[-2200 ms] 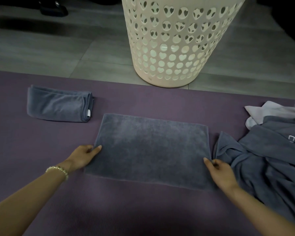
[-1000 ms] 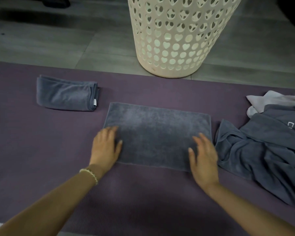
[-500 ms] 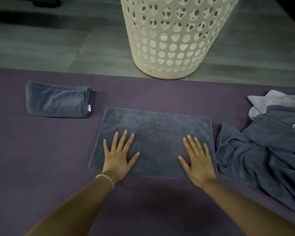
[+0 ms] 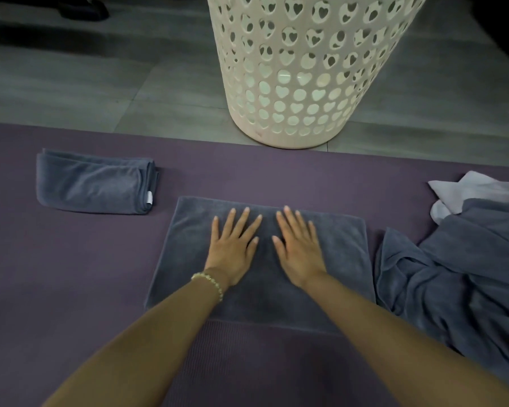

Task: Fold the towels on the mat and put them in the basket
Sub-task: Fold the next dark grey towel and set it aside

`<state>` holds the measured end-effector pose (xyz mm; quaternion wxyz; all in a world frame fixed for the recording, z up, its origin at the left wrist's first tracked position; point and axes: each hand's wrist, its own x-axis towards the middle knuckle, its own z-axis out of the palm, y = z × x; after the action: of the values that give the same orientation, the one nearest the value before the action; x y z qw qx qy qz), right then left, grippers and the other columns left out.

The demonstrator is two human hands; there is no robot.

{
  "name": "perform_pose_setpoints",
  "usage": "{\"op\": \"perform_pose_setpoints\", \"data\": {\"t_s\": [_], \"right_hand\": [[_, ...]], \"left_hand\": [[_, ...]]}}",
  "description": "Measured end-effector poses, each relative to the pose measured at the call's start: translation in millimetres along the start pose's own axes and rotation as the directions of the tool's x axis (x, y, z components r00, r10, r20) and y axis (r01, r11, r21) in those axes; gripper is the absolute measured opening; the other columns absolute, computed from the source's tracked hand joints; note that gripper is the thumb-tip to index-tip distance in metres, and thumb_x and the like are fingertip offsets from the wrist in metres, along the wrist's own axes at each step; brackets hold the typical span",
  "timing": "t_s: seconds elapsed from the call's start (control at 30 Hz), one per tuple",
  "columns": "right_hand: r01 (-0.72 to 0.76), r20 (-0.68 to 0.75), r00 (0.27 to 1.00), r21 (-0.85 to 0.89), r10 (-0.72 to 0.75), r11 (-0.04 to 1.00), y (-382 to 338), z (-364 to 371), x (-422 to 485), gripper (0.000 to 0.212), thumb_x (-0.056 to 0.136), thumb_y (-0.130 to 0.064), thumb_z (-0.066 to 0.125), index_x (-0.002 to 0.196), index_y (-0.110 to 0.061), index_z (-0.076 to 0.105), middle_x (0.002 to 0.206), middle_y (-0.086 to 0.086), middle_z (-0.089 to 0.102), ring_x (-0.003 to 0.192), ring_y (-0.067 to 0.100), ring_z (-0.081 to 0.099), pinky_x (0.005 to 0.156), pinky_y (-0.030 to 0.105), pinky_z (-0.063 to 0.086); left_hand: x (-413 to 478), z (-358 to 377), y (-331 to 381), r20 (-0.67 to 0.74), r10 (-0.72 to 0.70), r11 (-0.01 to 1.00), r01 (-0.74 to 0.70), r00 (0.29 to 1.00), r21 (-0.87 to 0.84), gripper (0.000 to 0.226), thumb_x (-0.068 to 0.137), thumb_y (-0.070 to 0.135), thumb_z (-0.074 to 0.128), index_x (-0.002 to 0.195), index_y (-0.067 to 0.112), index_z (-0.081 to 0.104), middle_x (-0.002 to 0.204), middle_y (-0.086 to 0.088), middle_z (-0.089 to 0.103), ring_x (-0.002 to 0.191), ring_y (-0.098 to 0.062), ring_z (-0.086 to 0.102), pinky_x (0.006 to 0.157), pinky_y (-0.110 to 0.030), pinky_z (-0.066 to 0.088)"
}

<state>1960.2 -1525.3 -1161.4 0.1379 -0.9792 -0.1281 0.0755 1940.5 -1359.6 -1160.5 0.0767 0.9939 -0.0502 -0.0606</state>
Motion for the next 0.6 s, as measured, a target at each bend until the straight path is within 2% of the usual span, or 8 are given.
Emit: {"op": "perform_pose_setpoints", "data": {"t_s": [0.07,0.1,0.17,0.23,0.33,0.4,0.5,0.6], "right_hand": [[0.014,0.042,0.999,-0.028,-0.012,1.0,-11,10,14,0.081,0.082,-0.062,-0.019,0.152,-0.026,-0.002,0.16,-0.006,-0.009,0.146,0.013,-0.013,0.115,0.034,-0.015],[0.023,0.05,0.999,-0.035,-0.021,0.999,-10,14,17,0.081,0.081,-0.063,-0.02,0.151,-0.027,-0.003,0.16,-0.007,-0.009,0.147,0.014,-0.012,0.115,0.034,-0.015],[0.059,0.038,0.998,-0.054,-0.057,0.997,5,16,17,0.081,0.079,-0.062,-0.019,0.151,-0.03,-0.002,0.159,-0.009,-0.007,0.147,0.013,-0.009,0.116,0.033,-0.015],[0.066,0.0,0.998,-0.075,-0.066,0.995,29,12,13,0.079,0.081,-0.066,-0.02,0.149,-0.032,-0.003,0.157,-0.012,-0.006,0.147,0.011,-0.007,0.116,0.031,-0.015],[-0.022,-0.022,1.0,-0.065,0.021,0.998,66,3,8,0.082,0.08,-0.07,-0.02,0.15,-0.031,-0.003,0.153,-0.017,-0.01,0.143,0.004,-0.013,0.116,0.028,-0.016],[-0.093,-0.032,0.995,-0.057,0.091,0.994,85,-5,2,0.083,0.082,-0.07,-0.009,0.152,-0.026,0.002,0.155,-0.016,-0.006,0.143,0.003,-0.011,0.117,0.028,-0.013],[-0.231,-0.049,0.972,-0.008,0.23,0.973,112,-13,-10,0.084,0.083,-0.068,0.0,0.153,-0.021,0.005,0.16,-0.008,0.002,0.147,0.009,-0.004,0.12,0.032,-0.005],[-0.289,0.01,0.957,-0.013,0.289,0.957,124,-18,-15,0.078,0.09,-0.067,0.005,0.152,-0.02,-0.001,0.16,-0.007,-0.002,0.147,0.012,-0.006,0.12,0.035,-0.005]], "left_hand": [[14,6,-2,0.085,-0.023,0.997,0.017,0.996,0.069,0.053,0.098,0.049,0.001,0.148,0.035,-0.011,0.159,0.007,-0.012,0.146,-0.023,-0.015,0.113,-0.052,-0.012],[18,8,-9,0.085,-0.039,0.995,0.031,0.996,0.094,0.057,0.094,0.054,-0.003,0.148,0.036,-0.012,0.159,0.009,-0.013,0.146,-0.022,-0.015,0.113,-0.054,-0.012],[21,11,-27,0.05,-0.068,0.993,0.062,0.996,0.105,0.07,0.08,0.06,-0.016,0.147,0.04,-0.014,0.159,0.01,-0.013,0.146,-0.022,-0.014,0.112,-0.053,-0.014],[20,14,-47,0.0,-0.128,0.99,0.128,0.992,0.057,0.071,0.078,0.061,-0.015,0.145,0.04,-0.014,0.159,0.009,-0.009,0.146,-0.022,-0.011,0.113,-0.05,-0.015],[13,13,-69,-0.061,-0.173,0.985,0.173,0.983,-0.001,0.069,0.083,0.062,-0.005,0.147,0.037,-0.004,0.16,0.006,0.003,0.147,-0.021,-0.003,0.117,-0.046,-0.009],[9,10,-78,-0.081,-0.195,0.981,0.194,0.978,-0.016,0.073,0.084,0.062,-0.001,0.15,0.033,0.005,0.16,0.005,0.008,0.147,-0.02,0.001,0.118,-0.044,-0.008],[4,10,-89,-0.08,-0.278,0.959,0.272,0.957,-0.082,0.076,0.084,0.064,0.002,0.152,0.028,0.006,0.159,0.008,0.004,0.147,-0.016,-0.002,0.116,-0.04,-0.008],[-9,7,-101,-0.1,-0.342,0.914,0.307,0.934,-0.264,0.065,0.098,0.051,0.028,0.152,0.019,0.012,0.159,0.002,0.012,0.147,-0.021,0.011,0.12,-0.038,0.007]]}}
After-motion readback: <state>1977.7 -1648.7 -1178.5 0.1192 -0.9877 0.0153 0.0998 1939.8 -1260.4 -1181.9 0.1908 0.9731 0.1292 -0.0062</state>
